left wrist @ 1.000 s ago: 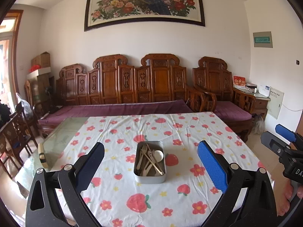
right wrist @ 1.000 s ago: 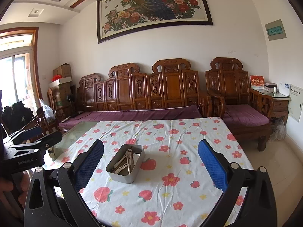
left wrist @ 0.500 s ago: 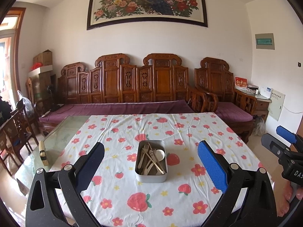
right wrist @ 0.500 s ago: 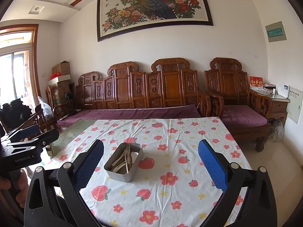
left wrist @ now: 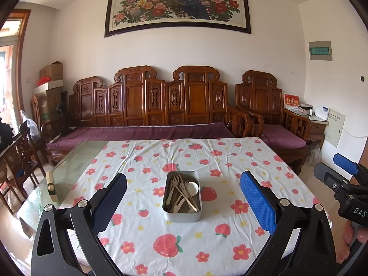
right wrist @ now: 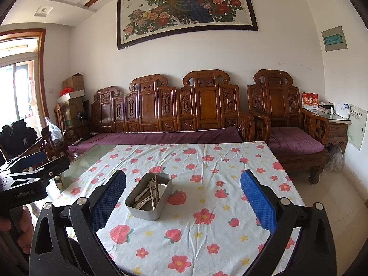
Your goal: Organize utensils
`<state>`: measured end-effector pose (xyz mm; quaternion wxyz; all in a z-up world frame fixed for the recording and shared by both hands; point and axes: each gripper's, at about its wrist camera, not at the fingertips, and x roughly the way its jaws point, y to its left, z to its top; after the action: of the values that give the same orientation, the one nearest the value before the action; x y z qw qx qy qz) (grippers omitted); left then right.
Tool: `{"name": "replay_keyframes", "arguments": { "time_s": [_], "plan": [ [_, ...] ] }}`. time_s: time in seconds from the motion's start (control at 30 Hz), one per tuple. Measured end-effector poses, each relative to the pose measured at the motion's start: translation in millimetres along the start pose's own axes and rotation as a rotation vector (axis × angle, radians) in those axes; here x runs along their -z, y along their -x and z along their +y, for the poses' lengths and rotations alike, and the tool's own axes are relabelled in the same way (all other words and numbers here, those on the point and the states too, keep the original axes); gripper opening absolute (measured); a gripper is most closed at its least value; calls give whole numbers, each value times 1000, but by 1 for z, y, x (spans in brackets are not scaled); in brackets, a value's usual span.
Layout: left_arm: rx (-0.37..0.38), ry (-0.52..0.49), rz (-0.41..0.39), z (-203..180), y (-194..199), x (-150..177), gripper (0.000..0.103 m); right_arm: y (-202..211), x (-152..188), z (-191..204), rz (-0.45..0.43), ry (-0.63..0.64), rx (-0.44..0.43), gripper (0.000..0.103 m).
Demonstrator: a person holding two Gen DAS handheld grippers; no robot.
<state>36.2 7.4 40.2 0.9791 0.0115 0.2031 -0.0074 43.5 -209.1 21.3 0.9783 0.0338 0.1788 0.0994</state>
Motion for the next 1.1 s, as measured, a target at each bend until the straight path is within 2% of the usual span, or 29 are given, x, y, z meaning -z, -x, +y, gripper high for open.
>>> {"name": "replay_keyframes", "arguments": {
  "time_s": [1.1],
  "plan": [
    [-1, 0, 0, -1, 1, 1, 95, -1, 3, 1, 0, 2, 0, 100]
  ]
}}
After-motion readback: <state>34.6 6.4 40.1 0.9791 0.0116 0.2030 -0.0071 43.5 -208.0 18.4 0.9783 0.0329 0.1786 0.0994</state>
